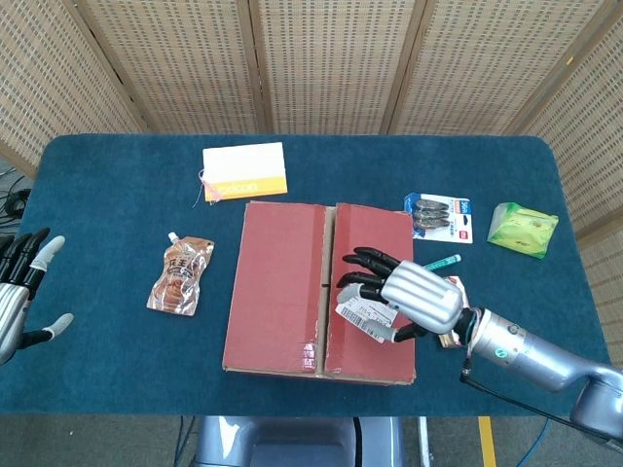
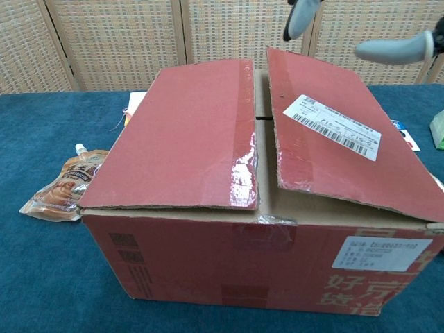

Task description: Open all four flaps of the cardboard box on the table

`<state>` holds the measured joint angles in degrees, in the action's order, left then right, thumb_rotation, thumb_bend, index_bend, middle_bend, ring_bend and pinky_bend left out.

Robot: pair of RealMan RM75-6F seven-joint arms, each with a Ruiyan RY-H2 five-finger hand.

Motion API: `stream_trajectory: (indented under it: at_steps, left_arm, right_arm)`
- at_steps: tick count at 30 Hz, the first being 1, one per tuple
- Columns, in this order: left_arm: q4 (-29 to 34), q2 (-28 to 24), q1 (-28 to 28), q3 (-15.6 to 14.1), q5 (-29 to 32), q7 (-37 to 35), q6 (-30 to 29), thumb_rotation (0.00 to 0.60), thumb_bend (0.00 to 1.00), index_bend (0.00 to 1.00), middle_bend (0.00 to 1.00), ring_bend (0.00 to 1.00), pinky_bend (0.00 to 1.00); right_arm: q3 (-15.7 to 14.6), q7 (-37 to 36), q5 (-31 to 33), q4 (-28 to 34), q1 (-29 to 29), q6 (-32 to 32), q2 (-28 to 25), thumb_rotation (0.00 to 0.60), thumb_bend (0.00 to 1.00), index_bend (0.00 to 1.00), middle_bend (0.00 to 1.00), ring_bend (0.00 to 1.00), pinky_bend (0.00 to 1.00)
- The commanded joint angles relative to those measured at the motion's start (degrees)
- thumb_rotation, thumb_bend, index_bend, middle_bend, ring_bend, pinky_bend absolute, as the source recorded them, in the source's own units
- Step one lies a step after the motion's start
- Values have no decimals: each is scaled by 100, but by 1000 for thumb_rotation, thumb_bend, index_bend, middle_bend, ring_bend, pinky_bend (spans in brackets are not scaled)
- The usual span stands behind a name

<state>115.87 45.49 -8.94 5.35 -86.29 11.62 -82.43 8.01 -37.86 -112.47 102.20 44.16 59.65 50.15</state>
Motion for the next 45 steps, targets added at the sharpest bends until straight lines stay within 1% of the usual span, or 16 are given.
stream_trajectory:
  at_steps: [1, 8, 14, 24, 33, 39, 42, 45]
  left_arm:
    - [28, -42, -36, 23, 41, -8, 42, 596, 106, 12, 0, 0, 0]
    - [47, -88, -56, 40, 148, -9, 64, 596, 106, 12, 0, 0, 0]
    - [22, -66, -66, 19, 217, -41, 112, 596, 106, 12, 0, 0, 0]
    - [-103, 30, -95, -14, 325, -145, 209, 596, 106, 12, 0, 0, 0]
    - [-226, 79, -78, -40, 379, -248, 206, 596, 106, 12, 0, 0, 0]
    - [-253, 117, -112, -44, 370, -267, 245, 596, 106, 12, 0, 0, 0]
    - [-255, 127, -129, -39, 369, -257, 255, 596, 105, 12, 0, 0, 0]
    - [-250, 133, -140, -36, 365, -241, 257, 597, 106, 12, 0, 0, 0]
  right_arm:
    - [50, 89, 69, 41, 296, -300, 118, 600, 466, 288, 249, 68, 11]
    - [96, 208, 266, 98, 802, -878, 230, 600, 466, 288, 249, 68, 12]
    - [56, 380, 396, 83, 1184, -1379, 318, 600, 466, 288, 252, 68, 12]
    - [-21, 676, 659, 54, 1590, -1880, 443, 600, 466, 304, 261, 74, 12]
    - [-156, 1034, 889, -34, 1741, -2132, 423, 600, 466, 338, 303, 90, 12]
    - [-224, 1220, 991, -38, 1791, -2193, 350, 600, 465, 378, 364, 120, 12]
    - [-266, 1266, 1009, -36, 1801, -2184, 295, 600, 449, 405, 388, 132, 12]
    - [-296, 1272, 1018, -43, 1798, -2149, 250, 600, 440, 421, 395, 136, 12]
